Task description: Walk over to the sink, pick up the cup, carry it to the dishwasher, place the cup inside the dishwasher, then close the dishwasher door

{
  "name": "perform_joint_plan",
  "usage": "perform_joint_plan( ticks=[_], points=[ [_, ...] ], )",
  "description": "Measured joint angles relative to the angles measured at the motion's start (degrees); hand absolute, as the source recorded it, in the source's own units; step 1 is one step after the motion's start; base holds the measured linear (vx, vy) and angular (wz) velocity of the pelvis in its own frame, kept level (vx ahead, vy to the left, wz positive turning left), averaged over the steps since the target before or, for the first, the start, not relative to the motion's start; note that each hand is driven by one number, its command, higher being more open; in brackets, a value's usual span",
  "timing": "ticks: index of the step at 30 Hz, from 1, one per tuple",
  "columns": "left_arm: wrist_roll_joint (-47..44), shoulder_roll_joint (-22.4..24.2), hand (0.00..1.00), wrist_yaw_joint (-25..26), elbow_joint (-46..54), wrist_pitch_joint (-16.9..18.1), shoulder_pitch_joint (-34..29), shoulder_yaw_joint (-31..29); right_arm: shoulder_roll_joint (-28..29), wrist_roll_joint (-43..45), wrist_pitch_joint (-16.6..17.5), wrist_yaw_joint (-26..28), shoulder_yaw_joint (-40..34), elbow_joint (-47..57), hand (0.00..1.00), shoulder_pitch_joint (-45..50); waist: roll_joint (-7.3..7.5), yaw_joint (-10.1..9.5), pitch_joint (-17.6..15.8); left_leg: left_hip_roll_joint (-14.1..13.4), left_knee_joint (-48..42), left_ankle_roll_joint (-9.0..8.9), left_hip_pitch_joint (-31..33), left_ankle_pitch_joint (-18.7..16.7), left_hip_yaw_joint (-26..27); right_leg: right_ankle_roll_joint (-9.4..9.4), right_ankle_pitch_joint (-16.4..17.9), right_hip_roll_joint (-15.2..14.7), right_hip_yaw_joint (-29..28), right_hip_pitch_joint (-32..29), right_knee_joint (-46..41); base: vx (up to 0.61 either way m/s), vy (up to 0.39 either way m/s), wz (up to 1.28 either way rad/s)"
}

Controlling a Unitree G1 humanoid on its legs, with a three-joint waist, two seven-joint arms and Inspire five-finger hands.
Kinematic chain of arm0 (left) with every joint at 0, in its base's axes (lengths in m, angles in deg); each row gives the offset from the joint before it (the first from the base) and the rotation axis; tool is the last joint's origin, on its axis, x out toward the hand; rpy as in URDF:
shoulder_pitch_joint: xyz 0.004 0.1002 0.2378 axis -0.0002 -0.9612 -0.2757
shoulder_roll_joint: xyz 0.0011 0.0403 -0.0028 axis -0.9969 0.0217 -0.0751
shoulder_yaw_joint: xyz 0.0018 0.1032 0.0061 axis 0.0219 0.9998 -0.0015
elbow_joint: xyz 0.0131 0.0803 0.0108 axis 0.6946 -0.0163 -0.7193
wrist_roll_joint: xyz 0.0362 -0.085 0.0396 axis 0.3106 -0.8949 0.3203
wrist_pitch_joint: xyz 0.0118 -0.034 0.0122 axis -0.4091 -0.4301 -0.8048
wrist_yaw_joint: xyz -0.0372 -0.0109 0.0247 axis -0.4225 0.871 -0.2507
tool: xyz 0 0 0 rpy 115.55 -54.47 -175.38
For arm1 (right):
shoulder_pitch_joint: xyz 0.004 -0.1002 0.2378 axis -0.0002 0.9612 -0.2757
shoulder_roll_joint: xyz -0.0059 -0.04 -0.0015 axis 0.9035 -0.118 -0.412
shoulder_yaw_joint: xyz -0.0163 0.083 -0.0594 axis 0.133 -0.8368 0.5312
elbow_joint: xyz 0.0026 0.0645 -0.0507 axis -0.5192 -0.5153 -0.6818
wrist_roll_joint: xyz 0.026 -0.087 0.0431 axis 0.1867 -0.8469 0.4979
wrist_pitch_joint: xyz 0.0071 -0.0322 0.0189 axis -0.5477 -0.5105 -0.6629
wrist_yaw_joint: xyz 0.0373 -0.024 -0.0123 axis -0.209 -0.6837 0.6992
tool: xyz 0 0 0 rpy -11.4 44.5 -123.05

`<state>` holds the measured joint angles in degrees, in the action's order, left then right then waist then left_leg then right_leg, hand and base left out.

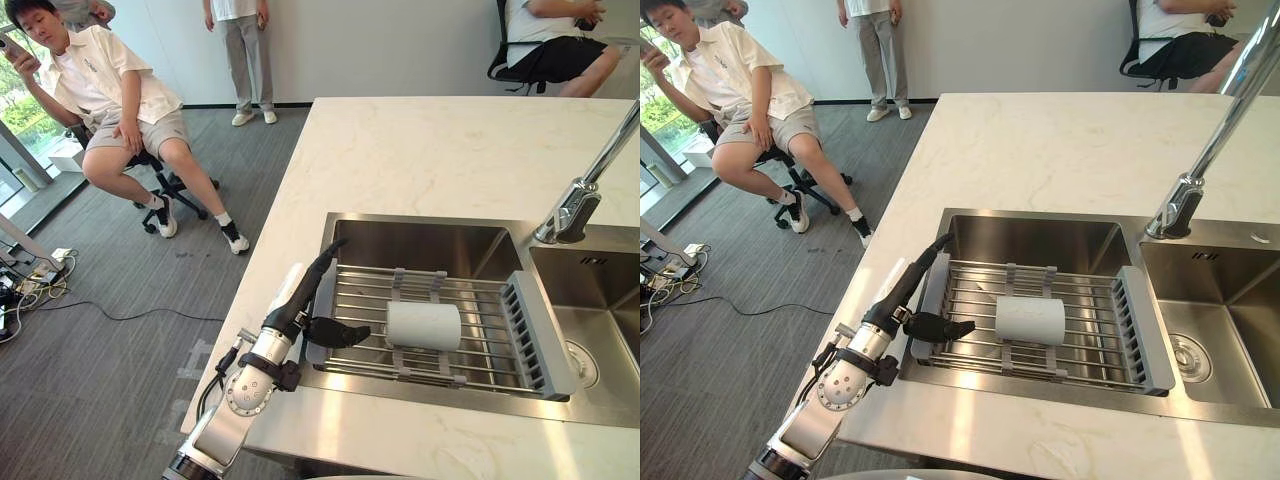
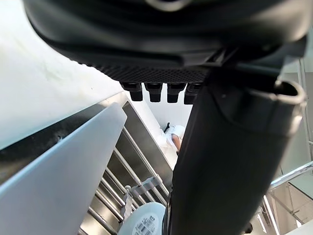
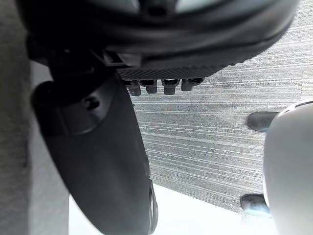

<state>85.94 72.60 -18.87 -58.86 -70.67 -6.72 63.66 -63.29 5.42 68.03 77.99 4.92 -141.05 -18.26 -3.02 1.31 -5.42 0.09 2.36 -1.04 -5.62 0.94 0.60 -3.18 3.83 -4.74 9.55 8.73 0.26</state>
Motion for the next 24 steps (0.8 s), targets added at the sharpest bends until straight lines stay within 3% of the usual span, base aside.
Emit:
perform_joint_plan(
  ticks=[24],
  points=[
    [5.7,0.4,1.00,-0.9,-2.5,-1.3,6.0,9.1,-0.1,2.1,0.0,0.0,0.5,0.1,1.00,-0.2,-0.03,1.71,0.0,0.2,0.9,0.20,0.0,0.7,-1.3,-0.03,-0.1,-0.1,1.4,0.5,0.8,-0.02,-0.011,0.03]
  ],
)
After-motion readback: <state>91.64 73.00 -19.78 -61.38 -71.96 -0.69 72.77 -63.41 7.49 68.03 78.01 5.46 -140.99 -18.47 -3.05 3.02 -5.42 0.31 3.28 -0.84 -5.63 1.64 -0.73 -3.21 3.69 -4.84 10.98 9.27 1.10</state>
